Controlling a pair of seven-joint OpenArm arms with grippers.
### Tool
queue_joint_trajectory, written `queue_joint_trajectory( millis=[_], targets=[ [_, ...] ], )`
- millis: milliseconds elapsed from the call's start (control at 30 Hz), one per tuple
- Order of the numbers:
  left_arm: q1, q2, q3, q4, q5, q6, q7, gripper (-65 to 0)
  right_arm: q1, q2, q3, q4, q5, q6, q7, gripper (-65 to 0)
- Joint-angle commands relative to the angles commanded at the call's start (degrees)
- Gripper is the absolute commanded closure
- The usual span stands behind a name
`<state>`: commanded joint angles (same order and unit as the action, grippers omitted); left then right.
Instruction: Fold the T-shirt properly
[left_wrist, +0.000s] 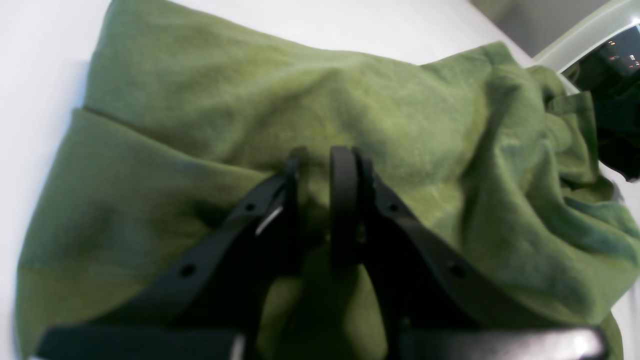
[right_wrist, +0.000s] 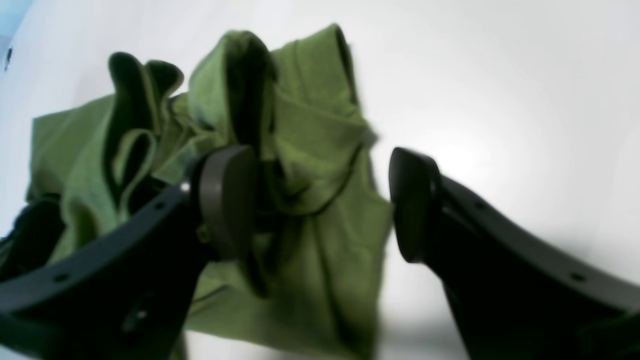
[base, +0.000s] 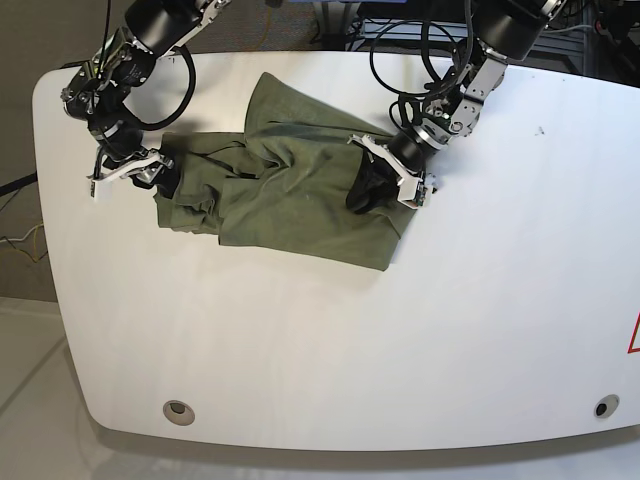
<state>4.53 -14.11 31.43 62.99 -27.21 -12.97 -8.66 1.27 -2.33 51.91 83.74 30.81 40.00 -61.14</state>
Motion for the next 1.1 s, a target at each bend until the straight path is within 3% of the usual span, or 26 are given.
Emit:
queue_joint_trajectory(
  millis=[467, 733, 833, 1033, 1100],
  targets=[
    [0.0, 0.0, 0.0, 0.0, 0.0, 0.0, 0.0, -7.3, 0.0, -1.7, -0.2, 1.0, 0.4, 0.00, -2.0, -40.1],
    [0.1, 0.0, 0.0, 0.0, 0.0, 0.0, 0.0, -7.3, -0.4, -2.5, -4.2, 0.9, 0.3, 0.00, -1.8, -38.7],
    [0.6, 0.0, 0.0, 0.0, 0.0, 0.0, 0.0, -7.3, -0.4, -3.3, -4.4, 0.9, 0.3, 0.00, -1.8, -32.9],
    [0.7, 0.0, 0.0, 0.0, 0.0, 0.0, 0.0, -7.3, 0.0, -3.1, -4.6, 0.9, 0.2, 0.00, -1.8, -1.5],
    [0.8, -0.1, 0.0, 0.0, 0.0, 0.0, 0.0, -7.3, 0.0, -2.0, -5.7, 1.0, 0.6, 0.00, -1.8, 0.0]
  ],
)
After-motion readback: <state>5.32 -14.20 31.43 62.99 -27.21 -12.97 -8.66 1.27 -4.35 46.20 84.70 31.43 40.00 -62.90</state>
